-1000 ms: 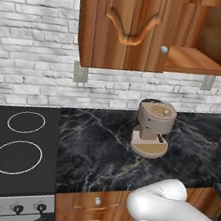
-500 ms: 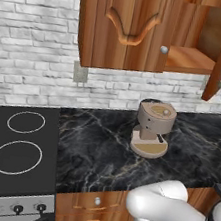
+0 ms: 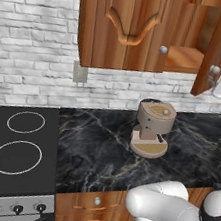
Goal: Pick up the bar soap and dish brush from the sink, and place them back in the cabinet, and close the cabinet doors.
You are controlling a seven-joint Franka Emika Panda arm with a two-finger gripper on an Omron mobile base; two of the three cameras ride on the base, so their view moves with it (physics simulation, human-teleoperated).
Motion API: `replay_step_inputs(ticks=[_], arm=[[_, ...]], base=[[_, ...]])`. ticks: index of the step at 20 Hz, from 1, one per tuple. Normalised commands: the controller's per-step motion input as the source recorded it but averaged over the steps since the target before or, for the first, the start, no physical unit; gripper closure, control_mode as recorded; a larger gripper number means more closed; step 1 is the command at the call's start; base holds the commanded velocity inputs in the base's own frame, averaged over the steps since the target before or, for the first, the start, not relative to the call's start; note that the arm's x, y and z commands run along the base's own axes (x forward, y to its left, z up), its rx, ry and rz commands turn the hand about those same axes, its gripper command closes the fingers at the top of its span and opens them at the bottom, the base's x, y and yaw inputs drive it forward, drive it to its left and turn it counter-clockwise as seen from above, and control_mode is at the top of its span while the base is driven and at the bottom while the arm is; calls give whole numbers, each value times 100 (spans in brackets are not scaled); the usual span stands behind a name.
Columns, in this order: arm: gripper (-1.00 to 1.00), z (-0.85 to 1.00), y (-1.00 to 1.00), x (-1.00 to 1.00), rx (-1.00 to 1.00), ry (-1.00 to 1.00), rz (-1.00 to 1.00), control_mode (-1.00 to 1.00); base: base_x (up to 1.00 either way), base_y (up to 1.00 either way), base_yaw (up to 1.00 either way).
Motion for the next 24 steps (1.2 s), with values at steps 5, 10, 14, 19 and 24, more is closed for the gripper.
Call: replay_step_inputs(ticks=[5,10,14,19,24], arm=[[-100,0,21,41,0,3,-9,-100],[-100,0,25,44,0,3,-9,-100],[-100,0,29,50,0,5,-9,-100],[-100,0,28,51,0,3,-9,-100],[-100,0,23,47,0,0,-9,-100]], base=[[0,0,0],[0,0,0],[0,0,0],[0,0,0],[0,0,0]])
